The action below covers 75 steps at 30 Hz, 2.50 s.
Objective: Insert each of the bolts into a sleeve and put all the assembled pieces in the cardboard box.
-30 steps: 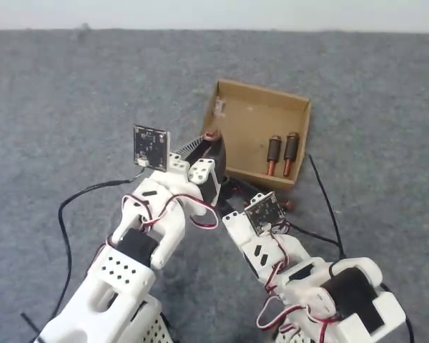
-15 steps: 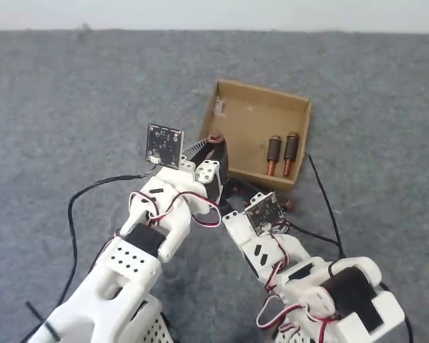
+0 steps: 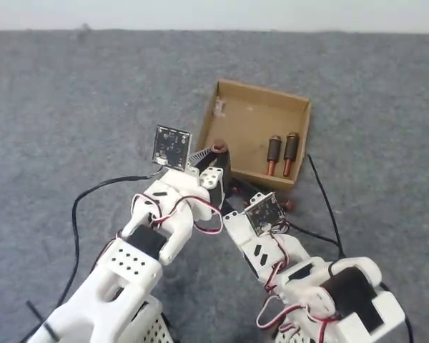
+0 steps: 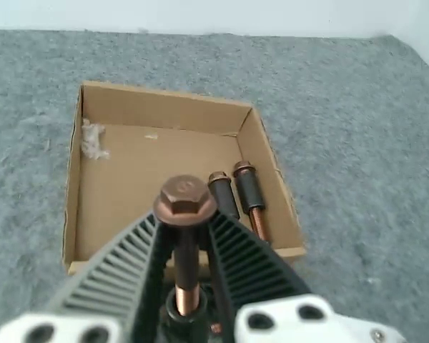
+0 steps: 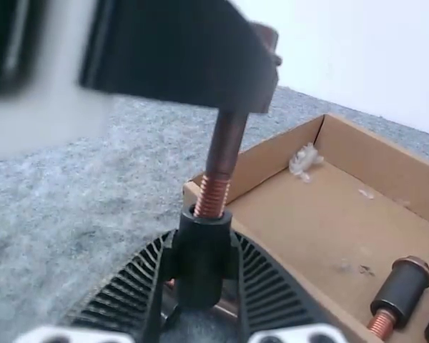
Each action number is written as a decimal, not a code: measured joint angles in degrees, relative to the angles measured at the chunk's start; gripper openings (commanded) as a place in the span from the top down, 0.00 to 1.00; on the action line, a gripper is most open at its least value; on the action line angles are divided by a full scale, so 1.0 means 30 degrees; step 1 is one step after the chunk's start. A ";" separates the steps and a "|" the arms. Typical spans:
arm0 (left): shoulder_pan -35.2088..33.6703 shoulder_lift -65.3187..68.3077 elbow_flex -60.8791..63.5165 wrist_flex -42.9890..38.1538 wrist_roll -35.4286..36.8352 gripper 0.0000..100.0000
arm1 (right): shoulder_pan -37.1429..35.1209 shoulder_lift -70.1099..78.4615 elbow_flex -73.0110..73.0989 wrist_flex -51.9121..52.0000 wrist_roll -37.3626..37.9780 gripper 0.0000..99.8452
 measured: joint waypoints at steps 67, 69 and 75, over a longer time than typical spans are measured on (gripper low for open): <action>0.0791 0.0674 0.1143 0.0615 -0.3282 0.99 | 0.1231 0.0000 -0.0059 -0.0088 -0.0821 0.99; 0.0791 0.0703 0.1289 0.0615 -0.3604 0.96 | 0.1231 0.0000 -0.0059 -0.0088 -0.0850 0.99; 0.0557 0.0703 0.1407 0.0762 -0.3810 0.82 | 0.1612 0.0000 -0.0059 -0.0088 -0.0850 0.99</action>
